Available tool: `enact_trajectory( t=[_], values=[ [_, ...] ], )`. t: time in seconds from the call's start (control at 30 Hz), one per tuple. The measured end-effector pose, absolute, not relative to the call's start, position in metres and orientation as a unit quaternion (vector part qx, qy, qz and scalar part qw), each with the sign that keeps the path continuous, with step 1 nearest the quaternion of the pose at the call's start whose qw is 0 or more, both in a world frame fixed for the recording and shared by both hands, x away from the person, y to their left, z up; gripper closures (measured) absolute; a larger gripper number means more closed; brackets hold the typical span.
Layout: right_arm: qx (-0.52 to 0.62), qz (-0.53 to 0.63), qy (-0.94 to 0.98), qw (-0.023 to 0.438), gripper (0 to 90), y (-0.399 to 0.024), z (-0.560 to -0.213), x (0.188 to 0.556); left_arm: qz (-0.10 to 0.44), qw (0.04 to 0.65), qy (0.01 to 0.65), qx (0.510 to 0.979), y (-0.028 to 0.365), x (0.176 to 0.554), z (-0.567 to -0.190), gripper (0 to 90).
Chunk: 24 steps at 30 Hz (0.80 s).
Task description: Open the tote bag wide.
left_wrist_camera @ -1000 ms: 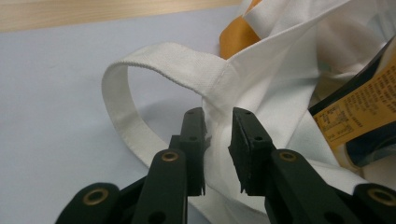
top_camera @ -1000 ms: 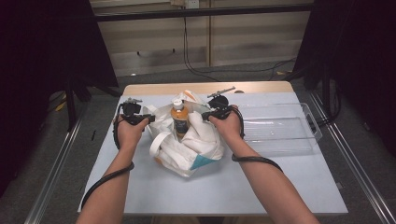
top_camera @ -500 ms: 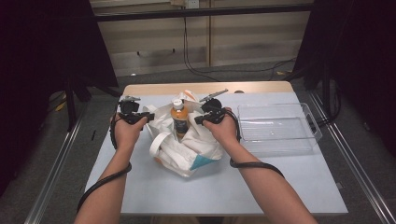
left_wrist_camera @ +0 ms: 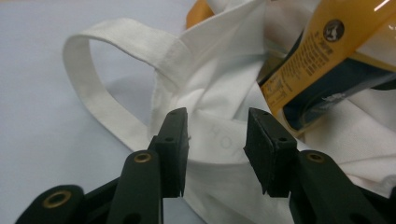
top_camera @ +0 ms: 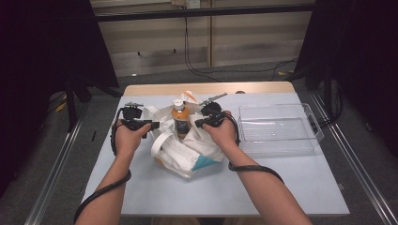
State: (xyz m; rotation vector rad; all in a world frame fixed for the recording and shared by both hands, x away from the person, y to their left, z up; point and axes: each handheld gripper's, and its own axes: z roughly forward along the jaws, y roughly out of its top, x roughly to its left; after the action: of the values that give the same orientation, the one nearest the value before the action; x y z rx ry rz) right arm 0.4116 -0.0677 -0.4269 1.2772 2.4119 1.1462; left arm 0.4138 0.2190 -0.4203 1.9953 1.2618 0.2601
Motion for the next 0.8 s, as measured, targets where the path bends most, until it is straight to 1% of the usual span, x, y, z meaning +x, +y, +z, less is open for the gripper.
enact_trajectory(
  t=[0.17, 0.23, 0.37, 0.43, 0.5, 0.7, 0.8],
  values=[
    [0.431, 0.386, 0.810, 0.092, 90.0, -0.068, -0.429, 0.412, 0.087, 0.370, 0.495, 0.782, 0.218, 0.410, -0.429, 65.5],
    [0.431, 0.387, 0.810, 0.091, 90.0, -0.069, -0.430, 0.412, 0.084, 0.363, 0.493, 0.786, 0.217, 0.409, -0.432, 70.9],
    [0.434, 0.385, 0.809, 0.092, 90.0, -0.069, -0.433, 0.413, 0.086, 0.338, 0.484, 0.802, 0.217, 0.409, -0.437, 84.8],
    [0.437, 0.383, 0.808, 0.091, 90.0, -0.070, -0.434, 0.414, 0.091, 0.328, 0.484, 0.806, 0.219, 0.409, -0.440, 89.1],
    [0.438, 0.371, 0.812, 0.105, 90.0, -0.072, -0.436, 0.415, 0.094, 0.325, 0.492, 0.802, 0.221, 0.409, -0.444, 90.0],
    [0.458, 0.375, 0.802, 0.084, 90.0, -0.083, -0.446, 0.420, 0.089, 0.330, 0.495, 0.799, 0.230, 0.410, -0.454, 90.0],
    [0.454, 0.370, 0.806, 0.085, 90.0, -0.081, -0.449, 0.422, 0.092, 0.332, 0.497, 0.797, 0.232, 0.410, -0.458, 90.0]
  ],
)
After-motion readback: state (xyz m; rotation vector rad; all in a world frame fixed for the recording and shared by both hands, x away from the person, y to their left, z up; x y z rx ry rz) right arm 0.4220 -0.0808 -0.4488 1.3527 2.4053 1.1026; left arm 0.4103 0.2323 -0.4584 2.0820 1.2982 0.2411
